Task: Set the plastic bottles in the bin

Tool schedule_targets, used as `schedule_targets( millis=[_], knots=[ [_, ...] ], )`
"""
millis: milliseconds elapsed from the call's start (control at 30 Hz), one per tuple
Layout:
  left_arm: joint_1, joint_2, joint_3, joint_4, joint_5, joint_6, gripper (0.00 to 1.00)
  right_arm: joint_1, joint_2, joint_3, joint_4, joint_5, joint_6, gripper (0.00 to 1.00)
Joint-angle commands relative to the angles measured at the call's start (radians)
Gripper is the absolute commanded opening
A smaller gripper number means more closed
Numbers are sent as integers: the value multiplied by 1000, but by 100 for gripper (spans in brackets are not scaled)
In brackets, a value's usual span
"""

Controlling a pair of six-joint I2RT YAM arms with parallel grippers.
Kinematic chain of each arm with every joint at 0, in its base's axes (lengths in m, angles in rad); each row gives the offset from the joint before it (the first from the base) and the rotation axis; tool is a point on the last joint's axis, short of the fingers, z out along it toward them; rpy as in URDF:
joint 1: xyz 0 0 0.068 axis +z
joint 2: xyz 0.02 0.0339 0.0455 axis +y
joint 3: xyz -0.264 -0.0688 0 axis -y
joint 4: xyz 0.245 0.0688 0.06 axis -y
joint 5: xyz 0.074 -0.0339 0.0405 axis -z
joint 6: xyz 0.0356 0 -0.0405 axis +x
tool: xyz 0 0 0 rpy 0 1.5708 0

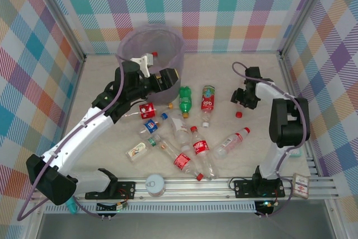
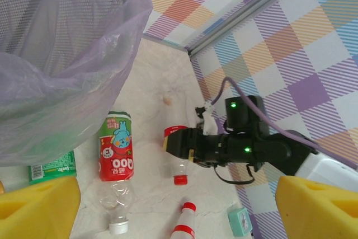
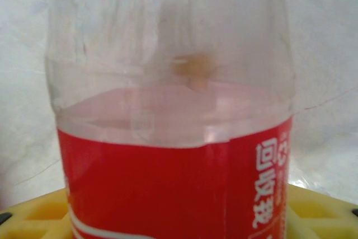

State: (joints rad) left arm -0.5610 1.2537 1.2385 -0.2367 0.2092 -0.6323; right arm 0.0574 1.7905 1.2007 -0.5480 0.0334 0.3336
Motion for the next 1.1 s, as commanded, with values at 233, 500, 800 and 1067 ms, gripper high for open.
schedule_targets(
  millis=[233,500,800,1067],
  knots=[
    [-8,120,63,83,48,-40,90,37,-485,-278,167,-374,-56,50],
    [-70,221,146,123,73,-45,96,179,-809,-400,191,-466,-119,48],
    [-143,313,236,146,87,-47,99,260,-861,-386,204,-541,-114,49],
    [-192,375,245,189,94,-72,100,301,-823,-377,242,-537,-96,49]
  ],
)
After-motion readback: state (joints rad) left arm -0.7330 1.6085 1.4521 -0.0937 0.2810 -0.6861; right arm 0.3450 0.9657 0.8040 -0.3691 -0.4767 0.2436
